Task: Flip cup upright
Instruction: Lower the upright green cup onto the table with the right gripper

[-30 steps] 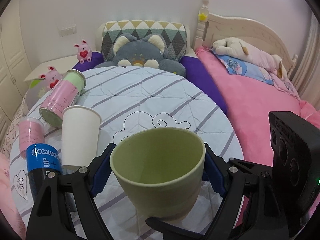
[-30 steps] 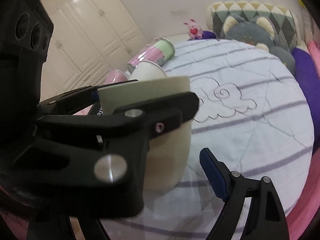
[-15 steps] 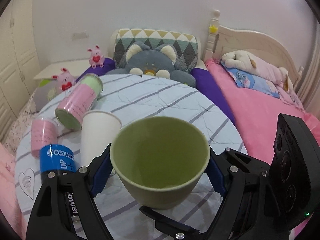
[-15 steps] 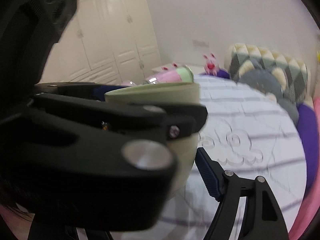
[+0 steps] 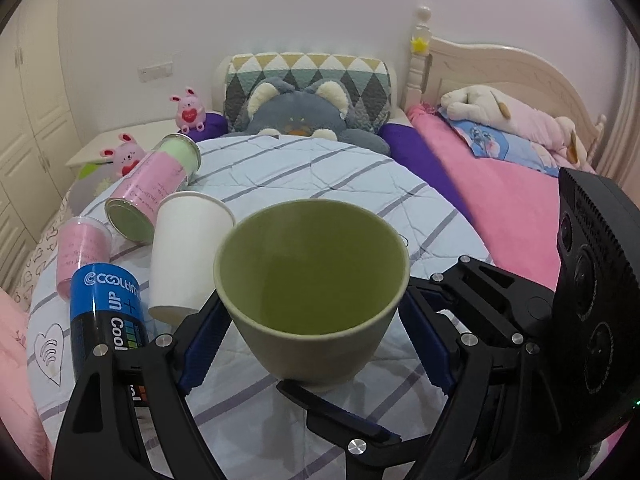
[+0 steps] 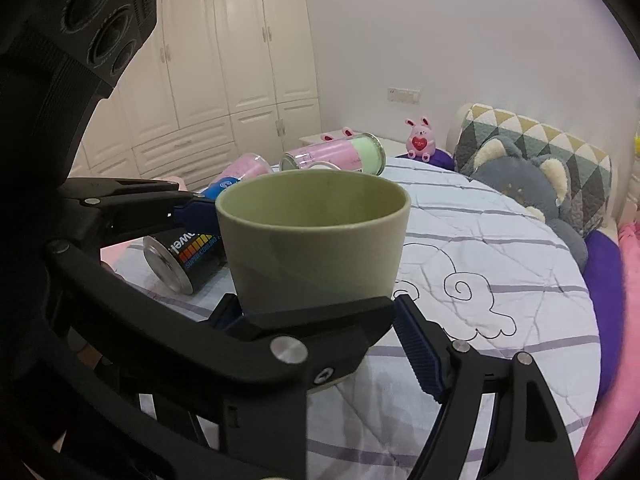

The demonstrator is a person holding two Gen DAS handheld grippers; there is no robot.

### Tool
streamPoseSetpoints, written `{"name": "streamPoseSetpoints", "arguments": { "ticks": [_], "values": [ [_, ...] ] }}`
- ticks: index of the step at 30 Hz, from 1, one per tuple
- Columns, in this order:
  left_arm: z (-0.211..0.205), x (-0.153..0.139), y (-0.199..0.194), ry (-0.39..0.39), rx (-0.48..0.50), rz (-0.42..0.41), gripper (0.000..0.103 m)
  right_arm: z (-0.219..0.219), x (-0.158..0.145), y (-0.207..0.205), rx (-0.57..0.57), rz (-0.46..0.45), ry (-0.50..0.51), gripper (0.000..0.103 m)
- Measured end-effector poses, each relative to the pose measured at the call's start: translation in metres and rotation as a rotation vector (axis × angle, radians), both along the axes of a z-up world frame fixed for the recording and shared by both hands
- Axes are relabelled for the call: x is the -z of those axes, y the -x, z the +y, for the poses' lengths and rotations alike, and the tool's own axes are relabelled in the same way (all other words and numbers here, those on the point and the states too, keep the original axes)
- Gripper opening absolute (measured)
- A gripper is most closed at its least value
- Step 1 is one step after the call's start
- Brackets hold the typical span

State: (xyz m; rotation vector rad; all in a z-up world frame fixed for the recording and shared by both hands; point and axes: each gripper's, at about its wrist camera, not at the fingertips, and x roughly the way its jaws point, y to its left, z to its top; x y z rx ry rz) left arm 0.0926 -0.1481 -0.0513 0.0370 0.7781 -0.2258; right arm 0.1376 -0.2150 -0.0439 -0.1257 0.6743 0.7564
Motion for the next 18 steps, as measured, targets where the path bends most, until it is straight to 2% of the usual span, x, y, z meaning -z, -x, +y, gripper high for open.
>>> {"name": "streamPoseSetpoints", "arguments": {
  "ticks": [12,18],
  "values": [
    [0.0020,-0.0008,0.0059,-0.016,-0.020,-0.011,0.086,0.0028,-0.0030,0.0044,0.019,-0.018,0.023,0.080],
    [0.0041,-0.0029,0.0102,-0.025,-0.033,-0.017,0.091,0.0035,-0.0046,0.0076,0.037,-0.023,0.054,0.080]
  ]
}}
